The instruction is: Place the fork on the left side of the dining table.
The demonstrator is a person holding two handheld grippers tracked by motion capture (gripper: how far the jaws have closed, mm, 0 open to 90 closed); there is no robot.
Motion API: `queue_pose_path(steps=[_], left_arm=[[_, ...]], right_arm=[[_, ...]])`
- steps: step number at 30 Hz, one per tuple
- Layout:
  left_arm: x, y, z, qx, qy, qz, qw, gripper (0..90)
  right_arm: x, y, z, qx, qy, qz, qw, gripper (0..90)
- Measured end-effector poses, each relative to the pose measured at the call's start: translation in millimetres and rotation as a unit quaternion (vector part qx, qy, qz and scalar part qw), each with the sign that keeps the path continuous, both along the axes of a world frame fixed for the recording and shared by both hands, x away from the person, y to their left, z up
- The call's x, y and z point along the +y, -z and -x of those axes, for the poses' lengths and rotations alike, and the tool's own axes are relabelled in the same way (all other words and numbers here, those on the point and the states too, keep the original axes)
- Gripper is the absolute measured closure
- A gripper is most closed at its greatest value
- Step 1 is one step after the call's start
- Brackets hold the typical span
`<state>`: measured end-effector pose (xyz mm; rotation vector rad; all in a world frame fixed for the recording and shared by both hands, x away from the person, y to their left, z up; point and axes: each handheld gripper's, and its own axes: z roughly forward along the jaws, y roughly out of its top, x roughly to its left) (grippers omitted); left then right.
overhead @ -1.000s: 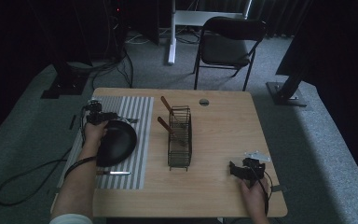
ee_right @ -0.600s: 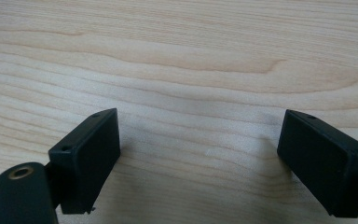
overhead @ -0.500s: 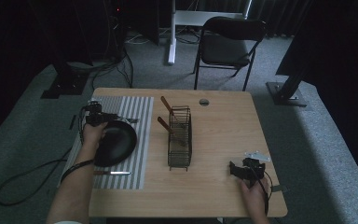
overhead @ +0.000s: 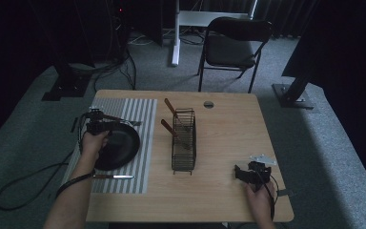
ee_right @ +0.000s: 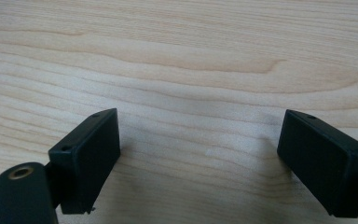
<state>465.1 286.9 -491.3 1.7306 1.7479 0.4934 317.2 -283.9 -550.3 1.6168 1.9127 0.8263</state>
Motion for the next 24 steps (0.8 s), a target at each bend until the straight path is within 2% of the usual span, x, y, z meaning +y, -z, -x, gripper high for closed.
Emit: queue_pose_path(steps=[3,6,12,15,19,24], left_arm=[[0.6,-0.1,7.1,-0.003,0.003,0.004,1.0000,19.6],[-0.1,-1.8,14.2,-0.007,0.009,-0.006,0.9999,19.6],[-1.7,-4.7,26.8,-0.019,0.021,-0.007,0.9996,19.6],[-2.8,-2.6,35.8,-0.021,0.031,-0.012,0.9992,19.6],[-3.8,-1.2,46.9,-0.021,0.036,-0.004,0.9991,19.6],[-6.9,-2.7,62.9,-0.031,0.047,-0.014,0.9983,19.6]], right_arm=[[0.0,0.0,0.0,0.000,0.000,0.000,1.0000,12.7],[0.0,0.0,0.0,0.000,0.000,0.000,1.0000,12.6],[0.0,0.0,0.0,0.000,0.000,0.000,1.0000,12.6],[0.0,0.0,0.0,0.000,0.000,0.000,1.0000,12.6],[0.0,0.0,0.1,0.000,0.000,0.000,1.0000,12.6],[0.1,0.0,0.1,0.000,0.000,0.000,1.0000,12.6]])
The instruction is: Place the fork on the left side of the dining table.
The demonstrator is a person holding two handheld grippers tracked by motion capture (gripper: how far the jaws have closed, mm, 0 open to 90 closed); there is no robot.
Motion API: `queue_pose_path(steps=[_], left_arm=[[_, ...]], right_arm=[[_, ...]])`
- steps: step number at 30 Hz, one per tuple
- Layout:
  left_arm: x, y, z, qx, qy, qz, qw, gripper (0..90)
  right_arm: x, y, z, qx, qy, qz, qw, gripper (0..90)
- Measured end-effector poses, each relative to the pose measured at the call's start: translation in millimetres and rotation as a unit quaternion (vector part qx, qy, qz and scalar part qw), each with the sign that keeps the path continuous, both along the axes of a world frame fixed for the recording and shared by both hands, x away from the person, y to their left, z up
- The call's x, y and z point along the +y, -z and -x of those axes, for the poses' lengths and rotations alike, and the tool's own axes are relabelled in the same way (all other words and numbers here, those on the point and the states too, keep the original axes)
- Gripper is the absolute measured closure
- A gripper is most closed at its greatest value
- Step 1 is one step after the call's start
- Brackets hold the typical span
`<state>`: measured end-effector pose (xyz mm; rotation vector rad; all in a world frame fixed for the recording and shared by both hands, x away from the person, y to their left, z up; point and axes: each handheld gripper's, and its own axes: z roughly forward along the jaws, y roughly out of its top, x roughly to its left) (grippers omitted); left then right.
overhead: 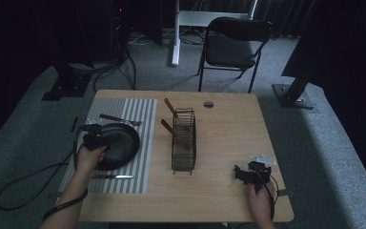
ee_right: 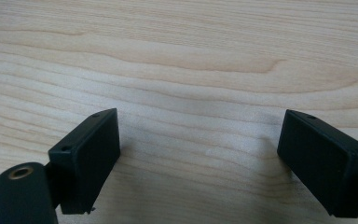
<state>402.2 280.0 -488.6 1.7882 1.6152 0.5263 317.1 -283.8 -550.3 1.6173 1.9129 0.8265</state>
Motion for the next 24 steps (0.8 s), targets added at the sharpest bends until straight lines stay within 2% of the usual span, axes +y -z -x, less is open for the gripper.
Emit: queue_pose_path(steps=[8,12,13,15,19,20,22,24], left_arm=[[0.0,-2.5,28.8,-0.023,0.006,-0.005,0.9997,19.6],[-1.4,-0.5,46.1,-0.036,0.006,-0.019,0.9991,19.6],[-1.4,-0.5,46.1,-0.036,0.006,-0.019,0.9991,19.6],[-2.0,3.9,57.9,-0.034,0.003,-0.030,0.9989,19.6],[0.2,5.6,69.1,-0.050,-0.009,-0.016,0.9986,19.6],[0.4,6.8,75.7,-0.055,-0.014,-0.012,0.9983,19.6],[-1.9,8.8,81.6,-0.061,-0.013,-0.025,0.9977,19.6],[-4.7,11.5,86.2,-0.062,-0.019,-0.048,0.9967,19.6]], right_arm=[[0.0,0.0,0.0,0.000,0.000,0.000,1.0000,12.6],[-0.1,0.0,0.0,0.000,0.000,0.000,1.0000,12.6],[-0.1,0.0,0.0,0.000,0.000,0.000,1.0000,12.6],[-0.1,0.0,0.0,0.000,0.000,0.000,1.0000,12.6],[-0.1,0.0,0.0,0.000,0.000,0.000,1.0000,12.6],[-0.1,0.0,0.0,0.000,0.000,0.000,1.0000,12.6],[-0.1,0.0,0.0,0.000,0.000,0.000,1.0000,12.6],[-0.1,-0.1,0.0,0.000,0.000,0.001,1.0000,12.6]])
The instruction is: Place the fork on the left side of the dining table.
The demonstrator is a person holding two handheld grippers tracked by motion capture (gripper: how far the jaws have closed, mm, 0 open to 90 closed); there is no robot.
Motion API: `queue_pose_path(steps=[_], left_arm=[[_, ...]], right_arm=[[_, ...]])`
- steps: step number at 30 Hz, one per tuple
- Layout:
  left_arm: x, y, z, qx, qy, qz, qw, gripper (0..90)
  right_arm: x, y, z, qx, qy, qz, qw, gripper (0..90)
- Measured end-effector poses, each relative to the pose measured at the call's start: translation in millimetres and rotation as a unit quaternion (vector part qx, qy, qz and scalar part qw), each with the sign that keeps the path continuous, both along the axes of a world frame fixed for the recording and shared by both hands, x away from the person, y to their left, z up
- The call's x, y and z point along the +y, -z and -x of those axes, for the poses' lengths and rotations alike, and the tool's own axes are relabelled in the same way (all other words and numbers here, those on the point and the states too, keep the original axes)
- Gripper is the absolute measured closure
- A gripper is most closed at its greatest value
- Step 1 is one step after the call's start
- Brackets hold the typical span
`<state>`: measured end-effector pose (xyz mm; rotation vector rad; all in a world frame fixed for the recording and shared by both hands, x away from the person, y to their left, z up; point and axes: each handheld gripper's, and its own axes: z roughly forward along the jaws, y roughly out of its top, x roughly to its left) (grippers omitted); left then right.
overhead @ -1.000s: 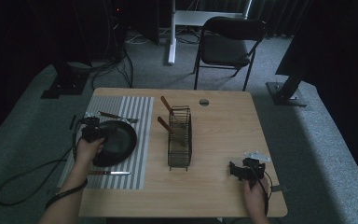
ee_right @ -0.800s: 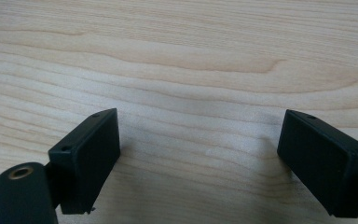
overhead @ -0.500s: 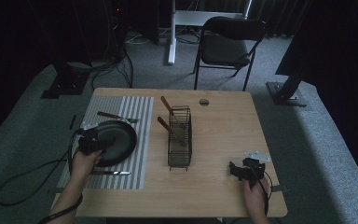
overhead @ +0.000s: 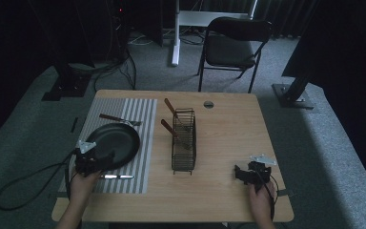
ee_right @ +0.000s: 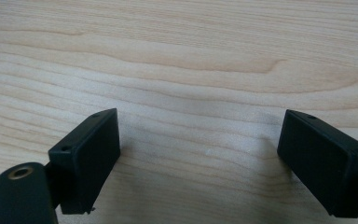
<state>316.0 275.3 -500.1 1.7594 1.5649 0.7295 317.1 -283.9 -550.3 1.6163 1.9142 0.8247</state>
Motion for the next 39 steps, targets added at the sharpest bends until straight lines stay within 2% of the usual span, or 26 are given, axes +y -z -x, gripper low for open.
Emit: queue_pose_path(steps=[2,4,5,6,9,12,19,20,22,24,25,31,33,39], left_arm=[[-1.9,2.0,4.8,-0.011,-0.004,0.001,0.9999,19.6],[-3.8,3.6,9.1,-0.012,0.004,0.002,0.9999,19.6],[-4.1,3.9,12.0,-0.015,0.008,0.009,0.9998,19.6],[-4.3,4.0,15.0,-0.015,0.011,0.016,0.9997,19.6],[-4.6,4.8,21.9,-0.017,0.010,0.015,0.9997,19.6],[-5.7,7.1,35.9,-0.019,0.013,0.011,0.9997,19.6],[-4.4,14.1,58.0,-0.014,0.012,0.019,0.9996,19.6],[-4.4,15.2,61.4,-0.016,0.010,0.013,0.9997,19.6],[-5.4,17.8,67.2,-0.016,0.002,-0.011,0.9998,19.6],[-5.4,17.8,67.2,-0.016,0.002,-0.011,0.9998,19.6],[-5.2,19.4,73.9,-0.017,-0.001,-0.013,0.9998,19.6],[0.1,21.9,85.4,-0.016,-0.011,-0.008,0.9998,19.6],[1.8,26.2,92.1,-0.018,-0.022,-0.012,0.9995,19.6],[5.0,35.9,99.2,0.005,-0.030,-0.012,0.9995,19.6]], right_arm=[[0.1,-0.1,0.0,0.000,0.001,-0.001,1.0000,12.6],[0.2,-0.1,0.0,0.000,0.001,-0.001,1.0000,12.6],[0.2,-0.1,0.0,0.000,0.001,-0.001,1.0000,12.6],[0.2,-0.1,0.0,0.000,0.001,-0.001,1.0000,12.6],[0.2,-0.1,0.0,0.000,0.001,-0.001,1.0000,12.6],[0.2,-0.1,0.0,0.000,0.001,-0.001,1.0000,12.6],[0.2,-0.1,0.0,0.000,0.001,-0.001,1.0000,12.6],[0.2,-0.1,0.0,0.000,0.001,-0.001,1.0000,12.6],[0.2,-0.1,0.0,0.000,0.001,-0.001,1.0000,12.6],[0.2,-0.1,0.0,0.000,0.001,-0.001,1.0000,12.6],[0.2,-0.1,0.0,0.000,0.001,-0.001,1.0000,12.6],[0.2,-0.1,0.0,0.000,0.001,-0.001,1.0000,12.6],[0.2,-0.1,0.0,0.000,0.001,-0.001,1.0000,12.6],[0.2,-0.1,0.0,0.000,0.001,-0.002,1.0000,12.6]])
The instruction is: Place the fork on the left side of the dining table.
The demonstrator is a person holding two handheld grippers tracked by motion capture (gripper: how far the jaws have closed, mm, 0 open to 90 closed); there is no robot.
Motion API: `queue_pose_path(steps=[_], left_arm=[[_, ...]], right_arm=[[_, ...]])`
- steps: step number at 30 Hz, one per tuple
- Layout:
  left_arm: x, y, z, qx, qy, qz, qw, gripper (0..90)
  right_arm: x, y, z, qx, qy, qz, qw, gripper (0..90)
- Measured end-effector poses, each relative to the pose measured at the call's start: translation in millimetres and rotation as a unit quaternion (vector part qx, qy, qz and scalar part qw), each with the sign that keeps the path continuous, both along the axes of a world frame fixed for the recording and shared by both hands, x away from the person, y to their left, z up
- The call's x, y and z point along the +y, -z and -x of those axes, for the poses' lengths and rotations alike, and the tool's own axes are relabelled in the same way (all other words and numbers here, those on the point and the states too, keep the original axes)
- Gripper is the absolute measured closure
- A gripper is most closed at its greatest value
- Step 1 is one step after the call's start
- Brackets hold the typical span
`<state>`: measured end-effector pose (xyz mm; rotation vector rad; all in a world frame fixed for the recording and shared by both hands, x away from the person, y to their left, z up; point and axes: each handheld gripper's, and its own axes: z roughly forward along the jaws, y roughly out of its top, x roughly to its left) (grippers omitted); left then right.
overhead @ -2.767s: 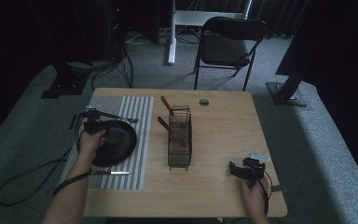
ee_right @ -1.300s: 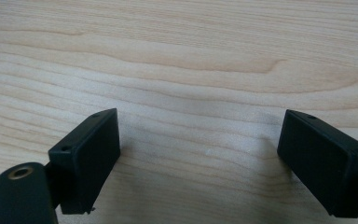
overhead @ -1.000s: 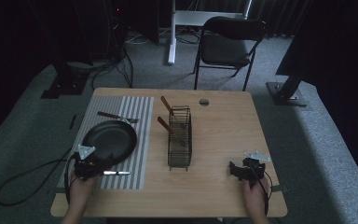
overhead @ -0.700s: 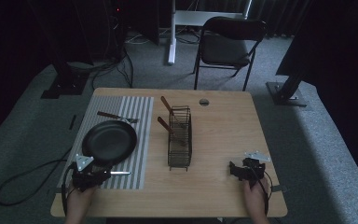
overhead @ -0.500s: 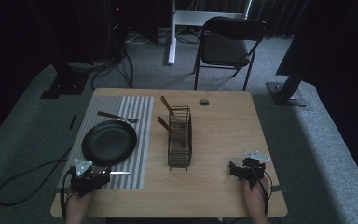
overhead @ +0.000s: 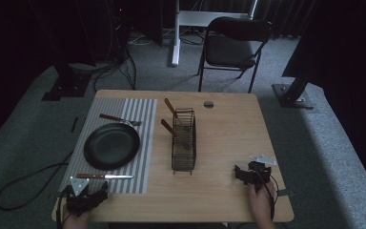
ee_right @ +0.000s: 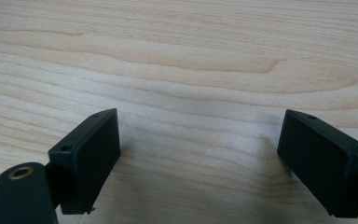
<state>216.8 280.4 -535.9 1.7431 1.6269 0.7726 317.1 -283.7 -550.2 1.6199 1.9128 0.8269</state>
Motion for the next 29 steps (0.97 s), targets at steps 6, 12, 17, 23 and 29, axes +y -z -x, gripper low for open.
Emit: queue_pose_path(steps=[6,12,17,23,29], left_arm=[[6.2,3.8,-1.7,-0.002,-0.011,0.005,0.9999,19.6],[8.6,7.6,-2.1,0.008,-0.024,0.008,0.9996,19.6],[7.0,9.6,-2.5,0.016,-0.024,0.010,0.9995,19.6],[9.2,10.1,-1.7,0.017,-0.043,0.023,0.9987,19.5],[9.1,9.8,-1.3,0.019,-0.042,0.028,0.9985,19.5]], right_arm=[[0.0,0.0,0.0,0.000,0.000,0.000,1.0000,12.6],[0.0,0.0,0.0,0.000,0.000,0.000,1.0000,12.6],[0.0,0.0,0.0,0.000,0.000,0.000,1.0000,12.6],[0.0,0.0,0.0,0.000,0.000,0.000,1.0000,12.6],[0.0,0.0,-0.1,0.000,0.000,0.000,1.0000,12.6]])
